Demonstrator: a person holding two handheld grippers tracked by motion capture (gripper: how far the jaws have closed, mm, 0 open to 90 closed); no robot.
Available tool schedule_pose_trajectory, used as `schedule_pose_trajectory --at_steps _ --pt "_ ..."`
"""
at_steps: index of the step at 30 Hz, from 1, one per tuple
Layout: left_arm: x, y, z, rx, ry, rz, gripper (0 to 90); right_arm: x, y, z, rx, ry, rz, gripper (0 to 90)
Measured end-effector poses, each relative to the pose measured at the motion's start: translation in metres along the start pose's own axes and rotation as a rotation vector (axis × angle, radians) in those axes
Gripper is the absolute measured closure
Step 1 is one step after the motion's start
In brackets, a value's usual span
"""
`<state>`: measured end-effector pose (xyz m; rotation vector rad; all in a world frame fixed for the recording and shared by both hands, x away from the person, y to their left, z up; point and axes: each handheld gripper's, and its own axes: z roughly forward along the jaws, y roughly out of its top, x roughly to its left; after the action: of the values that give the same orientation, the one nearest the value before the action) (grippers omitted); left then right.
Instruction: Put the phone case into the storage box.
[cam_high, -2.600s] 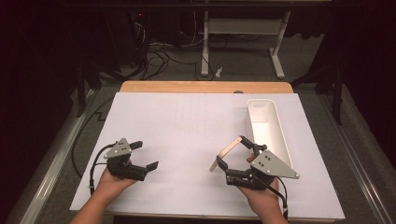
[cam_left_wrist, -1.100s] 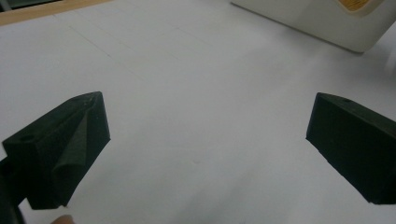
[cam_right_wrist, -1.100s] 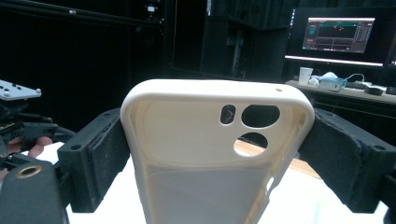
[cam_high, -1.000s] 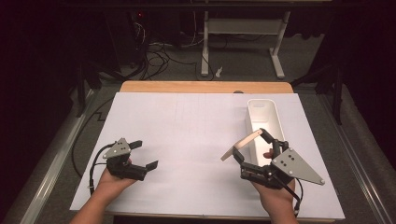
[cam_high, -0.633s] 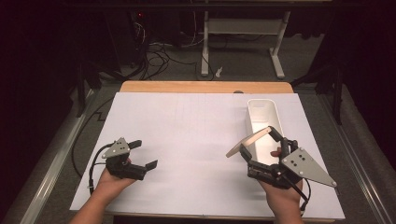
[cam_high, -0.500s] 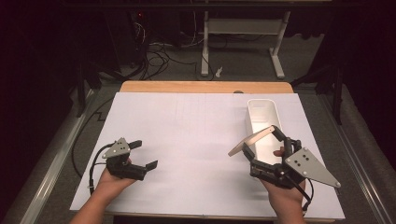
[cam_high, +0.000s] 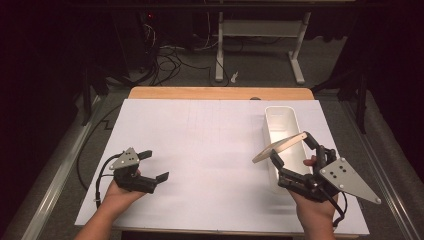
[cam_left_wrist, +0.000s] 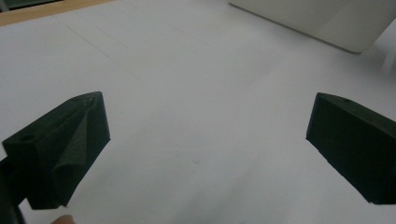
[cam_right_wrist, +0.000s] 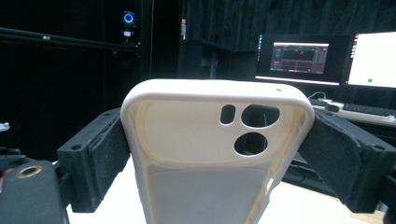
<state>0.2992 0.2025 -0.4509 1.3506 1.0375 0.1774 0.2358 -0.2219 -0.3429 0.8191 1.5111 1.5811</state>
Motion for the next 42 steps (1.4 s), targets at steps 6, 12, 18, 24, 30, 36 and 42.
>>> schedule_pose_trajectory --at_steps 6,12,18,24,30,36,42 --pt "0.0 0.0 0.0 0.003 -0.002 0.0 0.5 -0.007 0.003 -0.005 -0.011 -0.026 0.008 11.7" --pt "0.0 0.0 0.0 -0.002 -0.002 0.0 0.5 -0.015 0.004 -0.009 -0.018 -0.054 0.009 11.7" --pt "0.0 0.0 0.0 -0.003 -0.003 0.001 0.5 -0.021 0.004 -0.012 -0.019 -0.08 0.009 11.7" --pt "0.0 0.0 0.0 -0.002 -0.003 0.001 0.5 -0.028 0.002 -0.014 -0.017 -0.104 0.015 11.7" --pt "0.0 0.0 0.0 -0.001 -0.003 0.001 0.6 -0.035 0.0 -0.017 -0.011 -0.139 0.01 11.7" --pt "0.0 0.001 0.0 -0.005 -0.005 0.0 0.6 -0.044 -0.002 -0.02 -0.011 -0.17 0.021 11.7" --pt "0.0 0.0 0.0 -0.001 -0.006 0.001 0.5 -0.046 -0.003 -0.022 -0.012 -0.178 0.024 11.6"
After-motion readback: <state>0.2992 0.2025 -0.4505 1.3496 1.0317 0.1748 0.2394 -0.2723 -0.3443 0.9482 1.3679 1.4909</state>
